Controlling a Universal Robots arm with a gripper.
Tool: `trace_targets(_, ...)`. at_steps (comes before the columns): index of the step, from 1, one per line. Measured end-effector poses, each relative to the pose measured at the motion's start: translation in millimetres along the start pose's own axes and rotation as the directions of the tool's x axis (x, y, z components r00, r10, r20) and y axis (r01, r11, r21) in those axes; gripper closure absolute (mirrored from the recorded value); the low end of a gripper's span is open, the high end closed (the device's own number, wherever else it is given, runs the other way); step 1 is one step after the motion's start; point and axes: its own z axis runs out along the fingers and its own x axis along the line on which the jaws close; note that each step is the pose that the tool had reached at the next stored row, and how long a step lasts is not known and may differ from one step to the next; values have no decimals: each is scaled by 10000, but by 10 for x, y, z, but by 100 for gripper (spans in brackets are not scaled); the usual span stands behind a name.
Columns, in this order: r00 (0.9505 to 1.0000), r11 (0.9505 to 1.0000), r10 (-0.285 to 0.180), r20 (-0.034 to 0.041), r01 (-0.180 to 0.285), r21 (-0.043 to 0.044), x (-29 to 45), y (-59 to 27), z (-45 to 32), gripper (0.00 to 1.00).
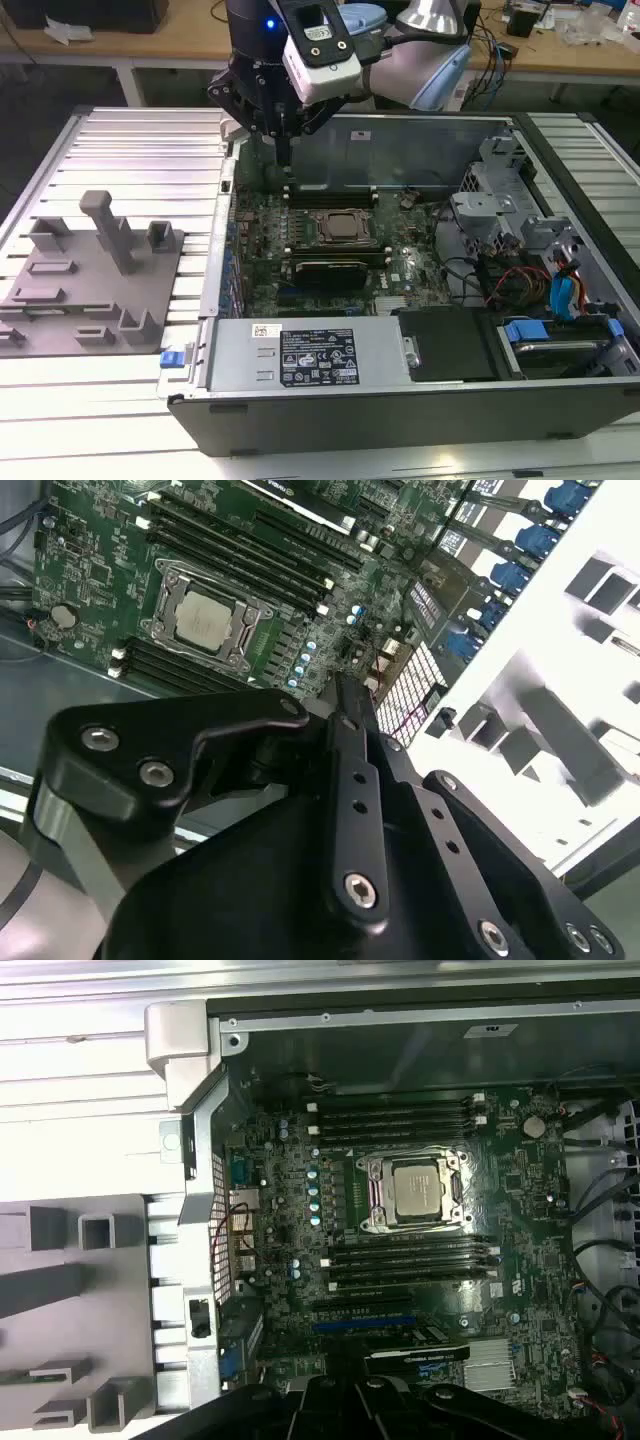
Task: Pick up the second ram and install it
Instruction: 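Reach for the second ram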
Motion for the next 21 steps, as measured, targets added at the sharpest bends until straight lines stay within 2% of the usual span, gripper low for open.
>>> trace_targets(11,10000,10000,1,0,-1,0,10,-1,0,92)
trace_targets(14,10000,10000,0,1,0,0,53,-4,-1,92)
trace_targets(18,10000,10000,0,0,0,0,171,-13,-3,92)
trace_targets(21,10000,10000,1,0,-1,0,211,-16,-4,92)
